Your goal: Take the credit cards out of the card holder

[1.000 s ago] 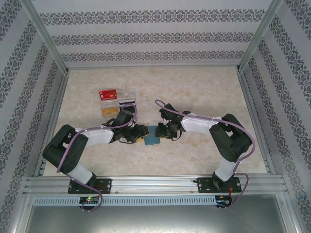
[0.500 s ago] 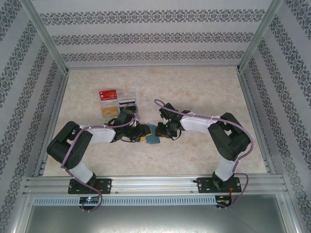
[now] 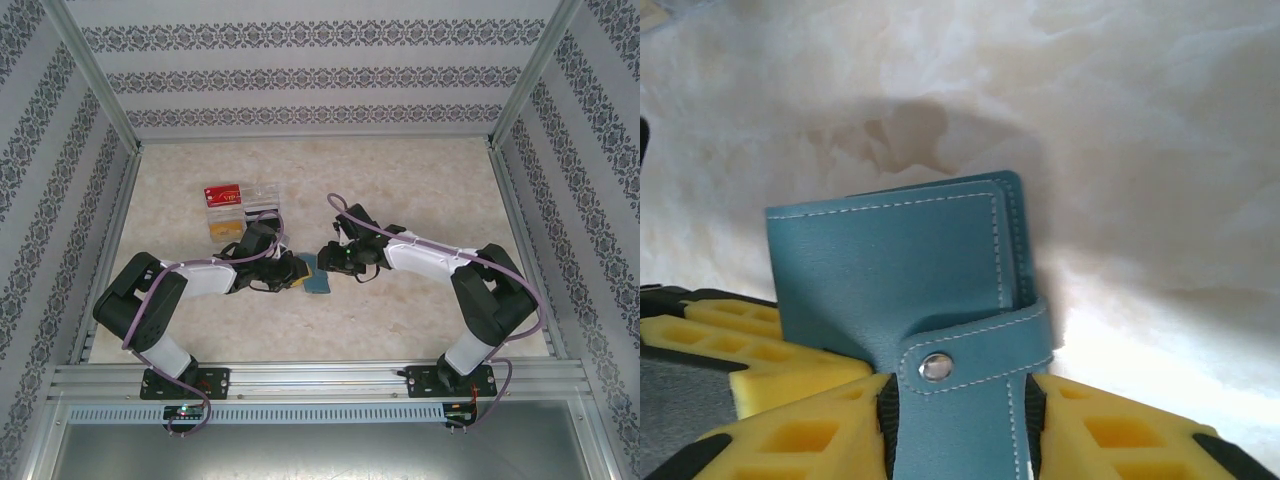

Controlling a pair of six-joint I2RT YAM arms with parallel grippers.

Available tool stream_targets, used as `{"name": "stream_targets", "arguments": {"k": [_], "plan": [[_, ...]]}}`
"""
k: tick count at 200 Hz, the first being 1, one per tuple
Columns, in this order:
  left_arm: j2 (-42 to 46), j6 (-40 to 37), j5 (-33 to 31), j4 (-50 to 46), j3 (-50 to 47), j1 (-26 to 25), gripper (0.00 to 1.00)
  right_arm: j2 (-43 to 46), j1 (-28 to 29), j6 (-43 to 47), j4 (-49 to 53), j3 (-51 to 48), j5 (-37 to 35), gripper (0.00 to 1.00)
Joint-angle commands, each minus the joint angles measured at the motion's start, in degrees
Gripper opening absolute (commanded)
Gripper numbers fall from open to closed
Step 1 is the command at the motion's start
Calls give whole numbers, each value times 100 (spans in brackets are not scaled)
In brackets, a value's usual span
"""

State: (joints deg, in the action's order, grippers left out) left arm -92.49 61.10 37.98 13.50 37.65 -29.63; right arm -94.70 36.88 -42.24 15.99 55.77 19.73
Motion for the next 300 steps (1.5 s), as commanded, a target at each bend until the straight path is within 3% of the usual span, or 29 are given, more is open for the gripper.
{"name": "stream_targets", "arguments": {"k": [1,24,159,204,266,300], "plan": [[120,-195,43,-22,102,-61,0,-153,17,-196,-156,136,388,41],[141,-204,43,-14,85,-64,0,-286,45,-370,-33,288,434,35],[177,-250,70,32,137,-62,0,-695,157,-672,224,518,385,37],[176,-252,-51,-105,112,-69,0,-688,168,-643,450,350,242,31],[282,-320,-363,-527,145,-66,0,-586,288,-179,1252,432,-510,15],[297,-339,-427,-628,148,-61,0,-430,280,-30,1674,431,-1196,14]]}}
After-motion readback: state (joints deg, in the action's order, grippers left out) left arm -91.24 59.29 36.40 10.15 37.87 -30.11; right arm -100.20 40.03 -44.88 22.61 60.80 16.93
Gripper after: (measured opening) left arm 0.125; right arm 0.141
